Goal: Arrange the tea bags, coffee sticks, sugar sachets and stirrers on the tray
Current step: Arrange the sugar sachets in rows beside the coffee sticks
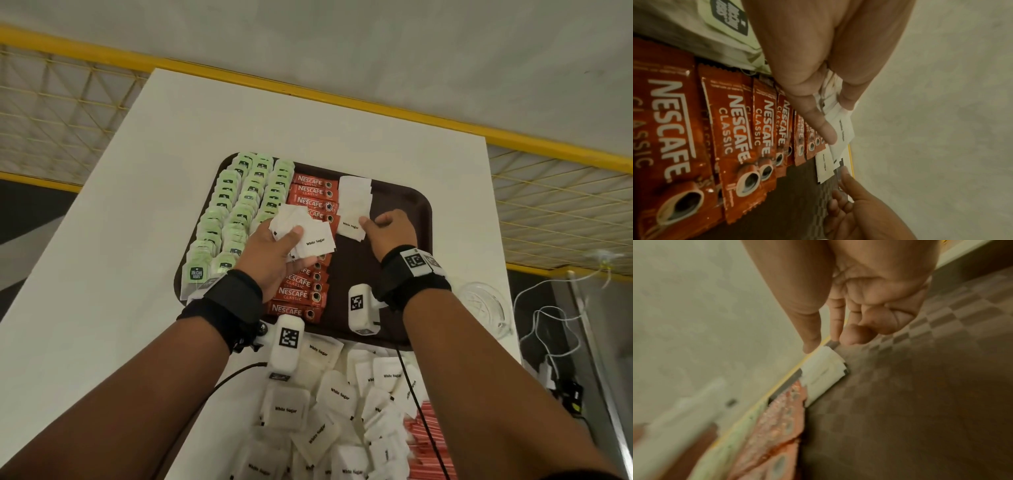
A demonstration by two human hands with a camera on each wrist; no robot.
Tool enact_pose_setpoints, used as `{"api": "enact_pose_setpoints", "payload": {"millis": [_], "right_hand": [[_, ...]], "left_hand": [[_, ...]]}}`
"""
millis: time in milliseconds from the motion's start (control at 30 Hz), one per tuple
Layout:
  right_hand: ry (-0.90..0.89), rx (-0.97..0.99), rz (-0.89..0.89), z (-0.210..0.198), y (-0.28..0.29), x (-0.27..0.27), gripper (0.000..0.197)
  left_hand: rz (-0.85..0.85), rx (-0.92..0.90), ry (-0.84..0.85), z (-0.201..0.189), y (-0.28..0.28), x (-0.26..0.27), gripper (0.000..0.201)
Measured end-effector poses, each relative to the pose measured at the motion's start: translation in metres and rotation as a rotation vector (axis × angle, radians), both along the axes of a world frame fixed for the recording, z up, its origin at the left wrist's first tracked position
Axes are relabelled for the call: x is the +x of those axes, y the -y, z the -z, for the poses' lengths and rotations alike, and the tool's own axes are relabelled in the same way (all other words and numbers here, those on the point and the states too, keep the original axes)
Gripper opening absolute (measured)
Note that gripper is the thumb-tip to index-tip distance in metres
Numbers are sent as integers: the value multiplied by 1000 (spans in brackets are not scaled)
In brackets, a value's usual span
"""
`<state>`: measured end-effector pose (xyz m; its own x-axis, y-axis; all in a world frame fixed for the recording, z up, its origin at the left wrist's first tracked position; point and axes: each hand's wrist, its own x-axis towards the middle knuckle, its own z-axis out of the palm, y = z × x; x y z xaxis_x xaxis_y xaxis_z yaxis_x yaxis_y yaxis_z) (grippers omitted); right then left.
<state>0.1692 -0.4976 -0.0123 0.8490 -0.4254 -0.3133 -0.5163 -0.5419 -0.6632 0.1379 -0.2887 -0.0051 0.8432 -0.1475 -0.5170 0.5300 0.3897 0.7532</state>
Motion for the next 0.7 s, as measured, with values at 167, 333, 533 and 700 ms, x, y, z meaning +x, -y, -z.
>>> {"api": "enact_pose_setpoints", "payload": {"millis": [167, 333, 533, 700], "right_hand": [[-41, 252, -306, -27, -22, -19, 35], [30, 304, -263, -24, -24, -29, 26], [50, 495, -10, -6, -1, -49, 16], [34, 466, 168, 13, 10, -39, 13]], "left_hand": [[15, 21, 36, -2, 8, 4, 39], [51, 41, 53, -6, 14, 5, 41], [38, 80, 52, -5, 13, 4, 31], [-3, 120, 24, -1, 3, 4, 38]]}}
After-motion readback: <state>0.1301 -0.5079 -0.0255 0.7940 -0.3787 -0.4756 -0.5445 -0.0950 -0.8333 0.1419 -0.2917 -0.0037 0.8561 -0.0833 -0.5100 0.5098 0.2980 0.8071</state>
